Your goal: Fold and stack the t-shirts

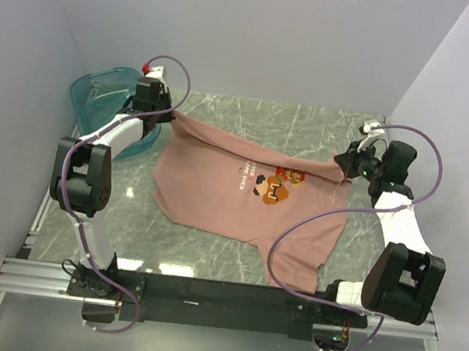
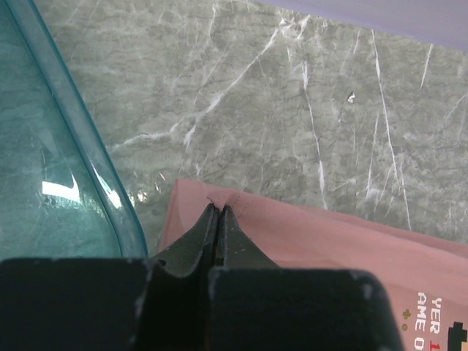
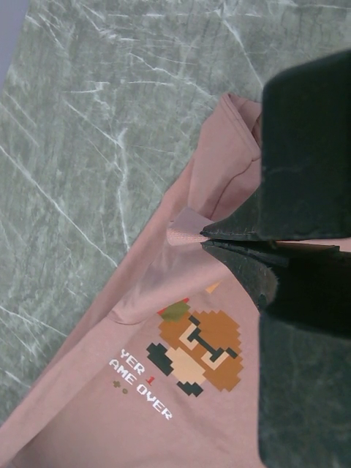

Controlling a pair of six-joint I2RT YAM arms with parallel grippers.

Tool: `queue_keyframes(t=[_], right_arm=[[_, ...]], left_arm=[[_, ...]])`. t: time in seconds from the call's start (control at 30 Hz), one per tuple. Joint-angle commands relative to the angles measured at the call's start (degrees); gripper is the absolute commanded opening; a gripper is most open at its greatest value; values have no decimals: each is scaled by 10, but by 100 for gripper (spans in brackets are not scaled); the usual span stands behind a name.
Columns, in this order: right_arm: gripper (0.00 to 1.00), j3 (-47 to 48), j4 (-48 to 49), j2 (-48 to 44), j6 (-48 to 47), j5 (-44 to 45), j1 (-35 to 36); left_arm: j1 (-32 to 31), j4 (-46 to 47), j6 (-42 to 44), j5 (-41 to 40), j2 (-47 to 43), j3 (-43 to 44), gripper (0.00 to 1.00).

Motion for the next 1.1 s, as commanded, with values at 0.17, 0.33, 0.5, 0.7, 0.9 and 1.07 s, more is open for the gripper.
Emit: queue_keyframes(t=[0.17,0.33,0.5,0.7,0.9,1.07], right_arm=[[0,-14,-1,-25,-23,6,-10],[0,-19,-10,-21,-33,3,-10],[0,-23,-21,-12,-48,2,-10],[0,-31,-44,-12,-80,-3,-10],[0,-31,-77,-7,-121,-7,-10],[0,-23,-88,5,-132,-5,-10]], left_arm=[[3,-20,23,32,-16,-23,14],[3,9,22,42,-78,-64,45],[3,46,28,49,-132,-69,54],[3,25,38,45,-169,-59,55],[9,30,26,28,-226,-114,60],[28,51,-13,18,-276,-174,91]])
